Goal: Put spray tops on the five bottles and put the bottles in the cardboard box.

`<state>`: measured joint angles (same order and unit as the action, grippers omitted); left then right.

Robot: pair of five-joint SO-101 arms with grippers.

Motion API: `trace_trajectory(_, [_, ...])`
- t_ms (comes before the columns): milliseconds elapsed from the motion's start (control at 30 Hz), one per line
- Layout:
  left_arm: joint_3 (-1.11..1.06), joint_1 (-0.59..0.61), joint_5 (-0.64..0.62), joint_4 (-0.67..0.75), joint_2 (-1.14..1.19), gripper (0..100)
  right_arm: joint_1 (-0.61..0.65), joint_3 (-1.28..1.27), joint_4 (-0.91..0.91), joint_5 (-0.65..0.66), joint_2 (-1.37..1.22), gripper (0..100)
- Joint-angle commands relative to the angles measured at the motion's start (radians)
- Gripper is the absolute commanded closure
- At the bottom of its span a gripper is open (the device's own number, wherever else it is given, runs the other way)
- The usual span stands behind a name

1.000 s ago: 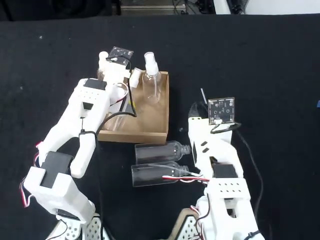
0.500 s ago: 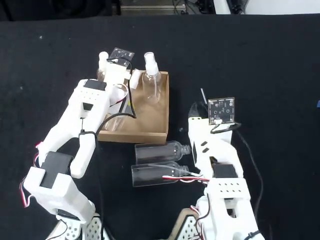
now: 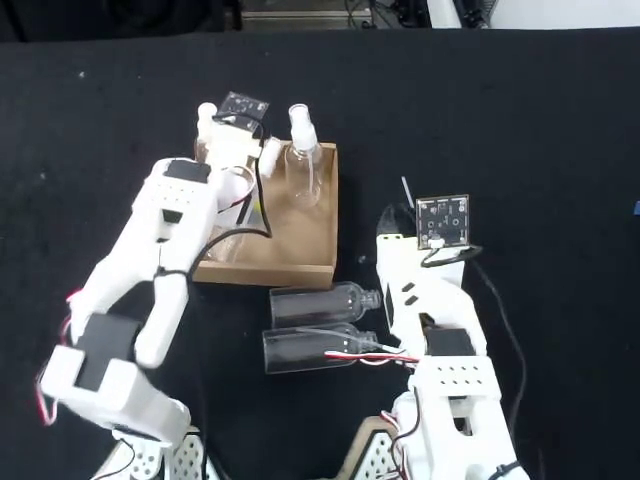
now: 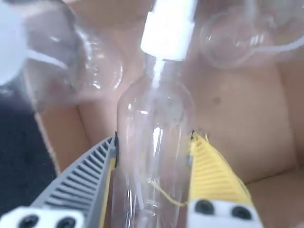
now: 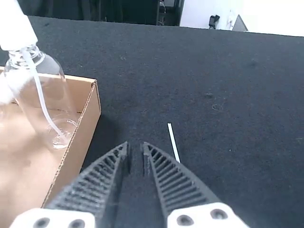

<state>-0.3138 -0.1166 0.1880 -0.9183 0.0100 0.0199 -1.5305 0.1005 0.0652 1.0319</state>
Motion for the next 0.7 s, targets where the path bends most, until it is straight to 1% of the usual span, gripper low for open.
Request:
trace_trajectory(0, [-0.022,-0.01,0.002,0.012,-0.143,86,-0.011,0.067,-0.026,0.011,-0.005,97.3])
trace_trajectory(267, [-0.104,-0.01,0.0,0.025,-0.256,86,-0.011,0.067,-0.026,0.011,-0.005,97.3])
trace_trajectory(433, [-0.125,-0.01,-0.035,0.028,-0.368,86,-0.011,0.067,-0.026,0.011,-0.005,97.3])
trace_trajectory(667, [-0.127,-0.005,-0.043,0.02,-0.451,86,-0.011,0.067,-0.026,0.011,-0.005,97.3])
